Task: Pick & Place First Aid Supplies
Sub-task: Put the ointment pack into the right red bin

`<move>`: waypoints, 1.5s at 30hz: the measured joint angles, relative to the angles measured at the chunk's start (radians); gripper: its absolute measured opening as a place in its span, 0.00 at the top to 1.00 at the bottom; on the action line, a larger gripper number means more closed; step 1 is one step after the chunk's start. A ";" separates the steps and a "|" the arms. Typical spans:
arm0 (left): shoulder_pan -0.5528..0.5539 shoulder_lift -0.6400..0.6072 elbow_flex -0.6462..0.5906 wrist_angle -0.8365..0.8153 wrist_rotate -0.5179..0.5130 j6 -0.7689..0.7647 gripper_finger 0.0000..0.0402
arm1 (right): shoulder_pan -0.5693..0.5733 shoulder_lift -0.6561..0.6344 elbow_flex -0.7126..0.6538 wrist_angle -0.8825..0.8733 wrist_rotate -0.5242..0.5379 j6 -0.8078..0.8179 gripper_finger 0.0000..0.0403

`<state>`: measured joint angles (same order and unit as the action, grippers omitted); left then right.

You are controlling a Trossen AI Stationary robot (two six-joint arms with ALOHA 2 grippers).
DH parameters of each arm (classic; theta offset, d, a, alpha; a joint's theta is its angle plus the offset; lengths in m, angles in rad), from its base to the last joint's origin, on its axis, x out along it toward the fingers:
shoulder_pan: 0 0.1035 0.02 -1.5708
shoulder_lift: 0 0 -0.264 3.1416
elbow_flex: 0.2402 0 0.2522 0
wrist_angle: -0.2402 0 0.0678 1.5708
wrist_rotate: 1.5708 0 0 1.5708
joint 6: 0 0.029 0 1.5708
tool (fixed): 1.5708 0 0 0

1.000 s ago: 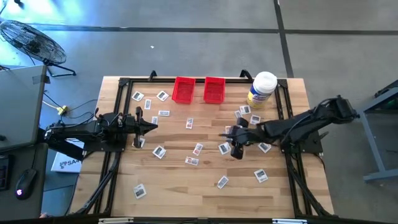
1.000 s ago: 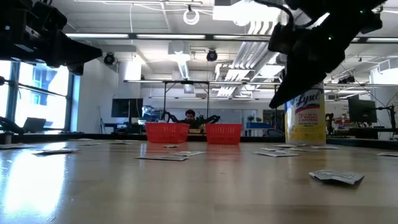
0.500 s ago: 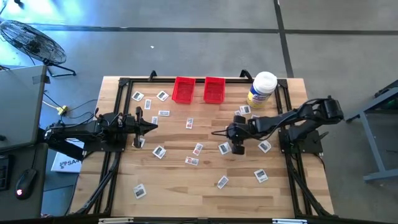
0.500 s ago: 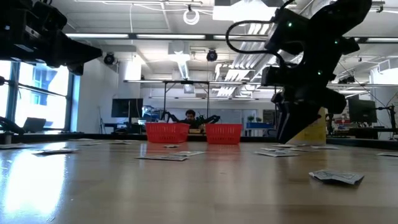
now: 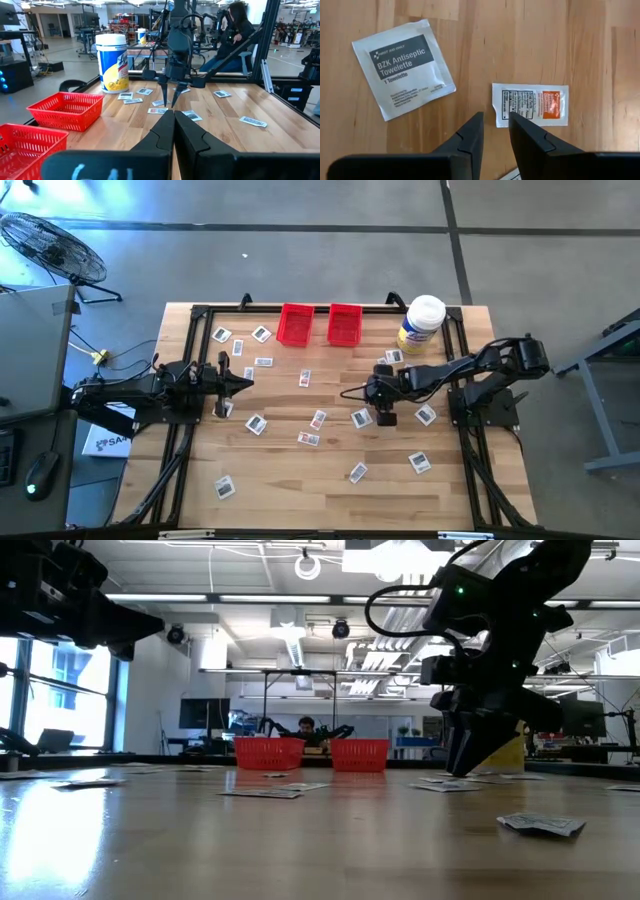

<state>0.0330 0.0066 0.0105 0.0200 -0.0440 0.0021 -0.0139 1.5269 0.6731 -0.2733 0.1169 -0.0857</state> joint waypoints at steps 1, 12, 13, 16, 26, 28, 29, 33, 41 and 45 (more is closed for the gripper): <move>0.000 0.000 0.000 0.000 0.000 0.000 1.00 | 0.000 0.000 0.000 0.000 0.000 -0.001 0.79; 0.000 0.000 0.000 0.000 0.000 0.000 1.00 | 0.001 0.075 0.003 0.036 0.020 -0.001 0.80; 0.000 0.000 0.000 0.000 0.000 0.000 1.00 | 0.001 0.075 0.003 0.037 0.023 -0.001 0.80; 0.000 0.000 0.000 0.000 0.000 0.000 1.00 | -0.002 0.076 0.003 0.035 0.034 0.010 0.80; 0.000 0.000 0.000 0.000 0.000 0.000 1.00 | -0.041 0.078 0.003 -0.022 -0.013 0.082 0.80; 0.000 0.000 0.000 0.000 0.000 0.000 1.00 | -0.043 0.079 0.003 -0.025 -0.018 0.083 0.80; 0.000 0.000 0.000 0.000 0.000 0.000 1.00 | -0.043 0.079 0.003 -0.025 -0.019 0.085 0.80; 0.000 0.000 0.000 0.000 0.000 0.000 1.00 | -0.043 0.079 0.003 -0.028 -0.019 0.087 0.83; 0.000 0.000 0.000 0.000 0.000 0.000 1.00 | -0.043 0.079 0.002 -0.029 -0.038 0.089 0.99; 0.000 0.000 0.000 0.000 0.000 0.000 1.00 | -0.042 0.077 -0.002 -0.002 -0.040 0.155 0.98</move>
<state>0.0330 0.0065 0.0105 0.0204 -0.0439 0.0017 -0.0563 1.6044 0.6712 -0.2751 0.0770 0.0694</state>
